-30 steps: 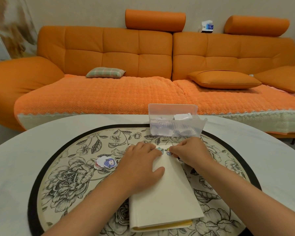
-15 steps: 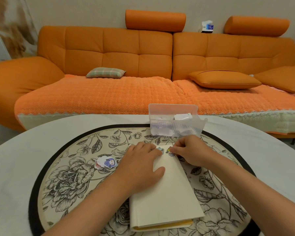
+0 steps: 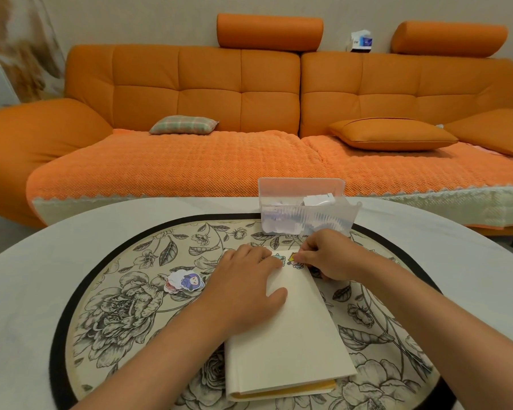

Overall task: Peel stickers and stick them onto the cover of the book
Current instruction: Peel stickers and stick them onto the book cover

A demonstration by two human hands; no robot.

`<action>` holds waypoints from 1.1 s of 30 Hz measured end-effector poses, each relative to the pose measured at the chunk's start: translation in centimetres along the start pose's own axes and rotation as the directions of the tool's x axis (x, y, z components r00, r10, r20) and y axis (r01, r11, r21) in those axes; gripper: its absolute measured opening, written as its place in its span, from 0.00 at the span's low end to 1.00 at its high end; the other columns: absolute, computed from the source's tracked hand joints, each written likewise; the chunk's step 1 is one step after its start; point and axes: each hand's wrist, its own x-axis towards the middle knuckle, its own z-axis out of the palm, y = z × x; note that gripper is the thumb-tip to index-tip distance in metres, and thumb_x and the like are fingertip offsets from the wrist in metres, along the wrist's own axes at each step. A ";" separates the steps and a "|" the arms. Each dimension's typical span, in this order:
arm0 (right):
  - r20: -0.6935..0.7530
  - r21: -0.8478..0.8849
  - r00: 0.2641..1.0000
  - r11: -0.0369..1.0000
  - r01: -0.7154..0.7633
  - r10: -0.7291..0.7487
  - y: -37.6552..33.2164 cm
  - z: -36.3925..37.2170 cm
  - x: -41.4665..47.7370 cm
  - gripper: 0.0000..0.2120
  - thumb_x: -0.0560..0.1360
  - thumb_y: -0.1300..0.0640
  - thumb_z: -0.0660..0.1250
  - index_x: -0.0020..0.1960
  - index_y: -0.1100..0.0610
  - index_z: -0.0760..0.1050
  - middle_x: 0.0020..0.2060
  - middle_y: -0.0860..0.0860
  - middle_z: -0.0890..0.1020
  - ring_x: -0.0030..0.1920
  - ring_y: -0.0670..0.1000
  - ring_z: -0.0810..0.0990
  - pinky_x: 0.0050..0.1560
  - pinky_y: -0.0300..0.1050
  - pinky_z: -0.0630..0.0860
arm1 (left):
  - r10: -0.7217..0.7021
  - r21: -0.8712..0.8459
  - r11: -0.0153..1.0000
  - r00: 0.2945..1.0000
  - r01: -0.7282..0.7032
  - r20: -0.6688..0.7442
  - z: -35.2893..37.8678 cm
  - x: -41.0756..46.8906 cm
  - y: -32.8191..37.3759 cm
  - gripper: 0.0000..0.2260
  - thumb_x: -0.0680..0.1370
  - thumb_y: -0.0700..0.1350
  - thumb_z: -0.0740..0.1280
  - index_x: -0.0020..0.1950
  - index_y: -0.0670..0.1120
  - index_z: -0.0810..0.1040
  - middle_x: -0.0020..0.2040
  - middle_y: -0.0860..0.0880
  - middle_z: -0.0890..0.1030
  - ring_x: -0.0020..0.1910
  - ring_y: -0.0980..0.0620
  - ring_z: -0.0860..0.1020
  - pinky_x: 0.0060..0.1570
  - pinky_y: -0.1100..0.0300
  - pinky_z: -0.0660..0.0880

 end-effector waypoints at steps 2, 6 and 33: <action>0.003 0.001 1.000 1.000 -0.006 0.006 0.1 0.0 0.1 0.18 0.79 0.51 0.69 0.32 0.53 0.72 0.25 0.48 0.72 0.28 0.49 0.70 0.34 0.42 0.68 | 0.000 -0.002 1.000 1.000 0.000 0.002 0.0 0.0 0.0 0.22 0.80 0.60 0.59 0.74 0.58 0.66 0.73 0.59 0.64 0.73 0.56 0.57 0.72 0.57 0.50; -0.019 -0.024 1.000 1.000 -0.004 0.003 0.0 0.1 0.1 0.17 0.79 0.50 0.69 0.33 0.52 0.73 0.26 0.48 0.74 0.28 0.48 0.70 0.32 0.42 0.66 | -0.001 0.006 1.000 1.000 0.001 0.009 0.1 0.1 0.0 0.22 0.80 0.60 0.58 0.74 0.58 0.65 0.73 0.59 0.64 0.73 0.56 0.57 0.72 0.57 0.50; -0.343 -0.227 0.913 0.963 0.146 -0.220 3.7 1.4 -3.6 0.13 0.82 0.54 0.58 0.65 0.44 0.73 0.47 0.41 0.81 0.38 0.40 0.74 0.39 0.42 0.70 | 0.007 0.195 0.980 0.992 -0.031 0.125 0.4 0.5 1.1 0.30 0.75 0.55 0.44 0.78 0.65 0.54 0.74 0.51 0.63 0.70 0.47 0.60 0.68 0.50 0.57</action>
